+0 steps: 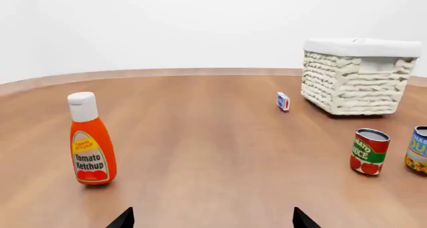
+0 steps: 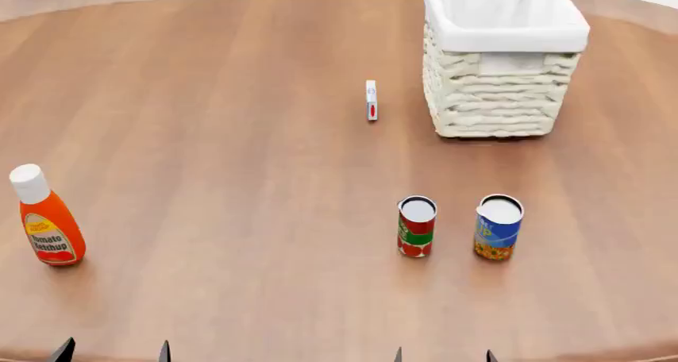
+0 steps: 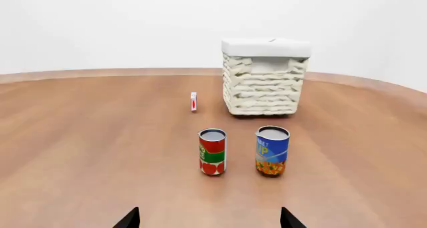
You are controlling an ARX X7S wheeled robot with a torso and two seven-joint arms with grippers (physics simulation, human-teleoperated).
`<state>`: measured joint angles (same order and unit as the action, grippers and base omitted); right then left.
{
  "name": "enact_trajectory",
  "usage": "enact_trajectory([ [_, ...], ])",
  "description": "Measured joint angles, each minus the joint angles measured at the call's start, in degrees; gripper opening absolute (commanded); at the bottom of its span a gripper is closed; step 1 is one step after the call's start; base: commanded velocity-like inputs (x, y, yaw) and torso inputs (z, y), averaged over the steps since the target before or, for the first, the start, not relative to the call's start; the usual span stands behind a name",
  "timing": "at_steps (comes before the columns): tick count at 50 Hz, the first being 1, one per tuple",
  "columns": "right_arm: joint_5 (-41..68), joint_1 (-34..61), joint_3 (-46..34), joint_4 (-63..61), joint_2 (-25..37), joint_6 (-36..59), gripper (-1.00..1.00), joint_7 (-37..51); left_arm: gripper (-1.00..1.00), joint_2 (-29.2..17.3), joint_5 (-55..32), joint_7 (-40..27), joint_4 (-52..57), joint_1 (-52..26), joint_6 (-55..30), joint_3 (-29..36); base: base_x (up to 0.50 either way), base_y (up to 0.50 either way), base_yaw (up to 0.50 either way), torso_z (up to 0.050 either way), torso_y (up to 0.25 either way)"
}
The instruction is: Pick up the alphabet soup and the cream cheese box, and put them in the basket.
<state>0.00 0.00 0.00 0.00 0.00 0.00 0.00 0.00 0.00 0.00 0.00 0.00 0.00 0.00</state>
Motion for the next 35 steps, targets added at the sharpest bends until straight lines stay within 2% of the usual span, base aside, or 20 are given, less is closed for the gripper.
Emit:
enact_trajectory([
  [7, 0.5, -0.1, -0.5, -0.9, 0.8, 0.4, 1.00, 1.3, 1.00, -0.7, -0.5, -0.9, -0.5, -0.4, 0.1, 0.8, 0.00, 0.00, 0.00, 0.000, 0.000],
  [19, 0.5, 0.4, -2.1, -2.7, 2.1, 3.0, 1.00, 4.8, 1.00, -2.3, -1.3, -3.0, -1.7, -1.3, 0.8, 2.4, 0.00, 0.50, 0.00, 0.000, 0.000],
  [27, 1.0, 1.0, -3.2, -3.0, 2.6, 4.3, 1.00, 6.4, 1.00, -3.4, -1.6, -4.1, -2.0, -1.7, 0.9, 3.2, 0.00, 0.06, 0.00, 0.000, 0.000],
  [31, 2.5, 2.1, -3.3, -6.3, 3.2, 9.3, 1.00, 6.6, 1.00, -3.9, -1.7, -4.6, 1.4, -2.4, -3.7, 3.8, 0.00, 0.00, 0.00, 0.000, 0.000],
  [35, 5.7, 6.1, -3.0, -14.2, 4.2, 20.8, 1.00, 6.4, 1.00, -4.4, -2.1, -4.7, 9.1, -5.5, -13.3, 4.4, 0.00, 0.00, 0.00, 0.000, 0.000],
])
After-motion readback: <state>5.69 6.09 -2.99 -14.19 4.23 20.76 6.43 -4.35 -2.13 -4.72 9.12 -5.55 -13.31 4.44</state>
